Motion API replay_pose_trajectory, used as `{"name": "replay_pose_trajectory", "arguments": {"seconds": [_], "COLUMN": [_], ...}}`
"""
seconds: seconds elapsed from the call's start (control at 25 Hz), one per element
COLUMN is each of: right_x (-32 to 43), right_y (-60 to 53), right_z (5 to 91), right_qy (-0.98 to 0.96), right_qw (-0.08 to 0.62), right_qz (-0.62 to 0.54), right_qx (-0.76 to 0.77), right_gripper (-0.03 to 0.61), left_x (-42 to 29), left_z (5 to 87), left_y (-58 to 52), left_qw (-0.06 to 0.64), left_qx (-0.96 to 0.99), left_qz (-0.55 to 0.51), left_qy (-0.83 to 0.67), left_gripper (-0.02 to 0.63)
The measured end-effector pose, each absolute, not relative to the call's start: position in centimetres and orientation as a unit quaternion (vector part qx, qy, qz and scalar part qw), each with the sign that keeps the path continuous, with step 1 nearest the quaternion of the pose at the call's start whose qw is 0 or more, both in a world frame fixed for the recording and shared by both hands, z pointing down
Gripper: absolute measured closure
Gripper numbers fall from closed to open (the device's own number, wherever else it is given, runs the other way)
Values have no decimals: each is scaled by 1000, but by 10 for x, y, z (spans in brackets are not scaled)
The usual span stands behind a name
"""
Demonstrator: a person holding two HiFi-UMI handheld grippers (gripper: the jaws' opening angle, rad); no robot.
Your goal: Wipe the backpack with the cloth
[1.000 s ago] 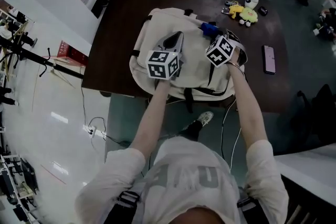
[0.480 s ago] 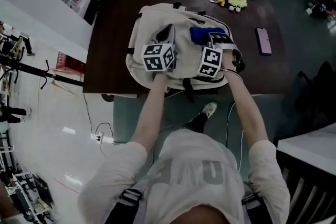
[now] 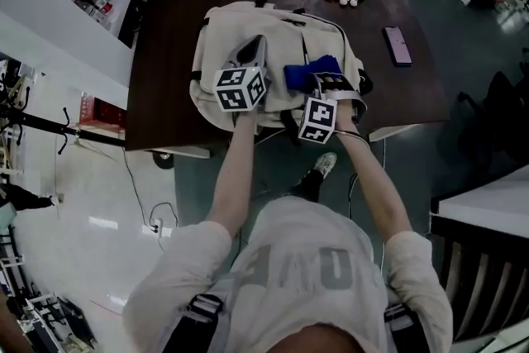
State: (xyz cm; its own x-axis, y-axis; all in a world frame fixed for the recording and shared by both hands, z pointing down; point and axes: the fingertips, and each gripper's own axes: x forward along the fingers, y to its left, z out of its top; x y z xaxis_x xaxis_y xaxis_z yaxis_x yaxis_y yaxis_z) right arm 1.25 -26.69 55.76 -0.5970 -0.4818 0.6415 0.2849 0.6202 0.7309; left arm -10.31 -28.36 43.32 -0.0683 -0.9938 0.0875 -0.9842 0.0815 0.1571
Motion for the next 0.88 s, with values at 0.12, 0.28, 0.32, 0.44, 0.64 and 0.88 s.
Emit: {"name": "replay_pose_trajectory", "arguments": {"seconds": [0.12, 0.28, 0.32, 0.44, 0.64, 0.88], "right_x": [21, 30, 31, 36, 47, 69], "right_y": [-256, -237, -233, -218, -190, -160], "right_z": [558, 560, 561, 566, 576, 600], "right_qy": [-788, -789, -789, -790, -788, -789], "right_qw": [445, 448, 448, 450, 458, 476], "right_qz": [-417, -412, -412, -409, -402, -385], "right_qx": [78, 82, 83, 83, 81, 41], "right_gripper": [537, 537, 537, 537, 537, 537], "left_x": [-68, -36, -33, -33, -38, -42], "left_z": [444, 481, 487, 496, 499, 503], "left_y": [-271, -262, -261, -256, -252, -255], "left_qw": [97, 105, 109, 133, 150, 162], "left_qx": [698, 714, 716, 719, 718, 711], "left_qz": [-20, 43, 52, 46, 34, 25], "left_qy": [-710, -691, -688, -681, -679, -684], "left_gripper": [609, 609, 609, 609, 609, 609]}}
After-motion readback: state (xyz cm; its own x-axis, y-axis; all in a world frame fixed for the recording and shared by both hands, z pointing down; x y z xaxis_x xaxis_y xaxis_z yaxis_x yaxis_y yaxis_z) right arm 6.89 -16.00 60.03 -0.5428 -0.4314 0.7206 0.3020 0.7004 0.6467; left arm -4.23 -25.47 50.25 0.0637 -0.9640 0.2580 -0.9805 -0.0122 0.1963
